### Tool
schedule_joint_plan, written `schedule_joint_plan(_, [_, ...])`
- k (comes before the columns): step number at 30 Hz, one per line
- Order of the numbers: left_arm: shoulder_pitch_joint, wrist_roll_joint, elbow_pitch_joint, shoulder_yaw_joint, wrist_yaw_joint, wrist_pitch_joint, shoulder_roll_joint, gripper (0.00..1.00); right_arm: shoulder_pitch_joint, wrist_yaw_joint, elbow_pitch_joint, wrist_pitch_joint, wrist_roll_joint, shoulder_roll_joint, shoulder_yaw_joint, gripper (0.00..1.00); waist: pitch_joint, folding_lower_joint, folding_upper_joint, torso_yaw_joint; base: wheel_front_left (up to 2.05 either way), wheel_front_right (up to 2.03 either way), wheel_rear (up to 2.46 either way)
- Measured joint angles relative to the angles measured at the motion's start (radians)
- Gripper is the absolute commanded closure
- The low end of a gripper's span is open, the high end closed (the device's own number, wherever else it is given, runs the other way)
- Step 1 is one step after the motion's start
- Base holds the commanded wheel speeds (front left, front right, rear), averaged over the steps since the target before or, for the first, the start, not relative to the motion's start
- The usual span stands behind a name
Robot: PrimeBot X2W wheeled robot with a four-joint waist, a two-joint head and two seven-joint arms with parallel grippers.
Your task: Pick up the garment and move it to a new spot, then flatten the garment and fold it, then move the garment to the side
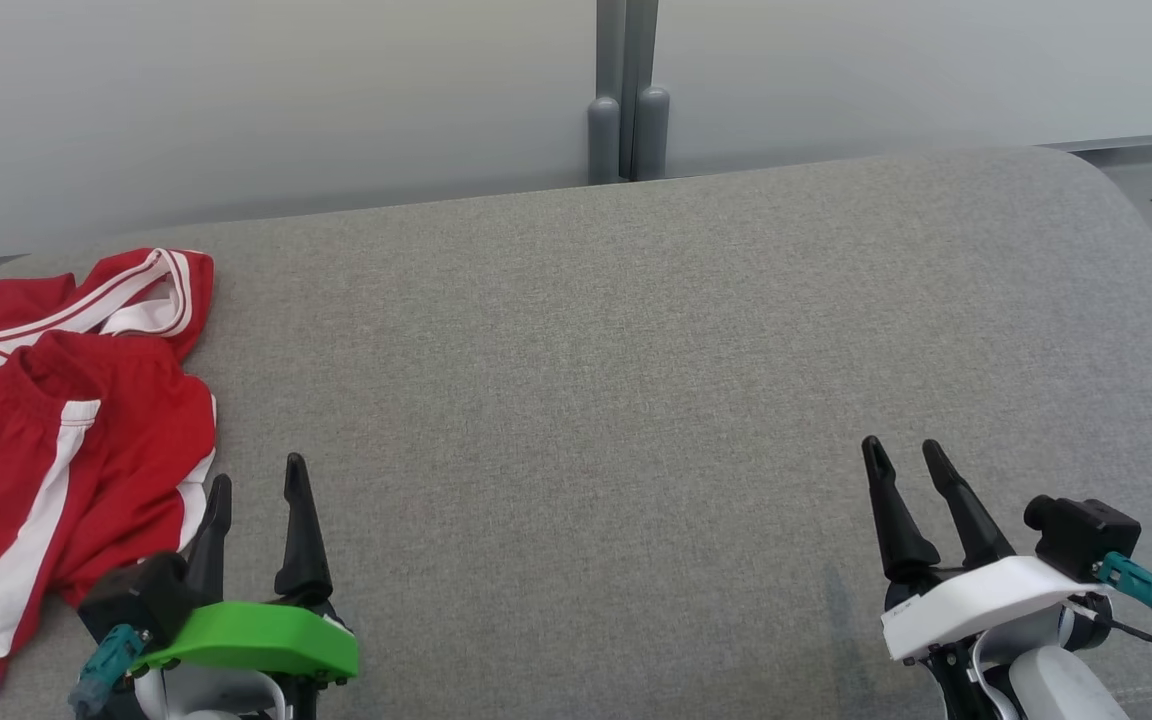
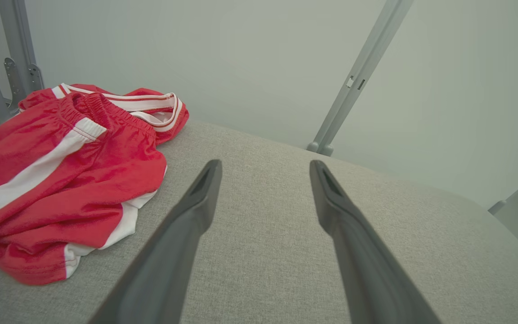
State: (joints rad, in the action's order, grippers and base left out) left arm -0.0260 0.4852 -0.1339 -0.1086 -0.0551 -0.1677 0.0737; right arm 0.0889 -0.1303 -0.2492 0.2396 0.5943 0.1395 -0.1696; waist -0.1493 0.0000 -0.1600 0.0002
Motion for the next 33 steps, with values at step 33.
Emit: schedule_joint_plan(33, [0.034,-0.258,-0.013,0.006,-0.010,-0.062,-0.001,0.00,0.003,0.000,-0.023,0.013,-0.373,-0.061,0.049,0.00,-0.002,0.0000,0.0000,0.004,0.00,0.00,0.00])
